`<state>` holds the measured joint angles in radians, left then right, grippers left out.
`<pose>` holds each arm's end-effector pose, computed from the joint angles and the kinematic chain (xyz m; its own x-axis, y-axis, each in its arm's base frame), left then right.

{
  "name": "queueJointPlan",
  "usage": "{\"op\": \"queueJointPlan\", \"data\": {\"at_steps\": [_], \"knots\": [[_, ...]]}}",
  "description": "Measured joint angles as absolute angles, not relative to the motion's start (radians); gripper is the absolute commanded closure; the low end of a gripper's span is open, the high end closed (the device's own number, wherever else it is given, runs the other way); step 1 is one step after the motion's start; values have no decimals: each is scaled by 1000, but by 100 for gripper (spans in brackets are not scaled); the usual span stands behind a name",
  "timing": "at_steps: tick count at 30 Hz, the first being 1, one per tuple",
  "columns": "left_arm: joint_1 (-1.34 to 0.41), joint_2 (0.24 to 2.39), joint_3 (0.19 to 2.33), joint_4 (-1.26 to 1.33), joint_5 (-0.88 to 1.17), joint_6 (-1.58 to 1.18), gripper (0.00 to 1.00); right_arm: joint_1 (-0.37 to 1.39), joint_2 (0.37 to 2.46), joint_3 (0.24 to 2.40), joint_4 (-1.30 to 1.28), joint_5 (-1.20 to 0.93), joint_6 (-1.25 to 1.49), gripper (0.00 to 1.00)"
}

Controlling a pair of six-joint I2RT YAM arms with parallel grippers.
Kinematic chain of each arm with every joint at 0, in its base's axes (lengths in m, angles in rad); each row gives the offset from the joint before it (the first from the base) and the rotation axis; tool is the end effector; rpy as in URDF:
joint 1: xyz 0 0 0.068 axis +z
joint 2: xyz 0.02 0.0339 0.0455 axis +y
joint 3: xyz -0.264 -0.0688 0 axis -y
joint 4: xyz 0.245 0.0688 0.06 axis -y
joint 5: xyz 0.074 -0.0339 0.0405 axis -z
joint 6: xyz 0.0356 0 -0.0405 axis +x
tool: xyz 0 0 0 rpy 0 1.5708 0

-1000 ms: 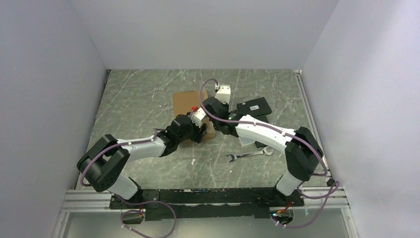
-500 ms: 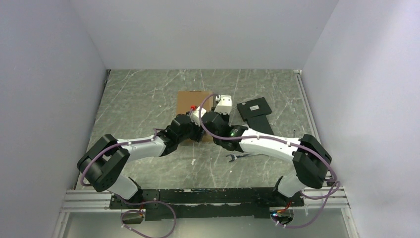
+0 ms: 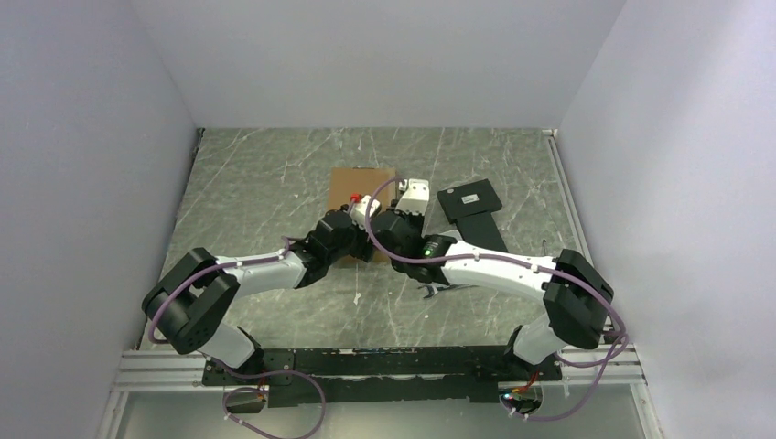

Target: Unpack the express box

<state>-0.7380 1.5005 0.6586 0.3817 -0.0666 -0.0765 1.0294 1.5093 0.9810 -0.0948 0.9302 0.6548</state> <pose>0.2291 -0.2051 0.1854 -0.3755 0.2385 -0.8956 0.6003 0.7989 -0.0390 0.1909 0.2621 0.2497 -0.3461 0.1307 -0.9290 0.0430 0.9914 0.1235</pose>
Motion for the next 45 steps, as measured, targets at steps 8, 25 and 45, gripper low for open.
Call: {"op": "queueJointPlan", "data": {"at_steps": [8,25,45], "knots": [[-744,1436,665,257,-130,-106,27,1025,1519,1095,-175,961,637,100],[-746,915,690,-376,-151,-678,18,546,1546,1216,-64,533,467,100],[-697,1126,498,-212,41,-1065,41,330,2194,1783,-14,-34,728,100]]}}
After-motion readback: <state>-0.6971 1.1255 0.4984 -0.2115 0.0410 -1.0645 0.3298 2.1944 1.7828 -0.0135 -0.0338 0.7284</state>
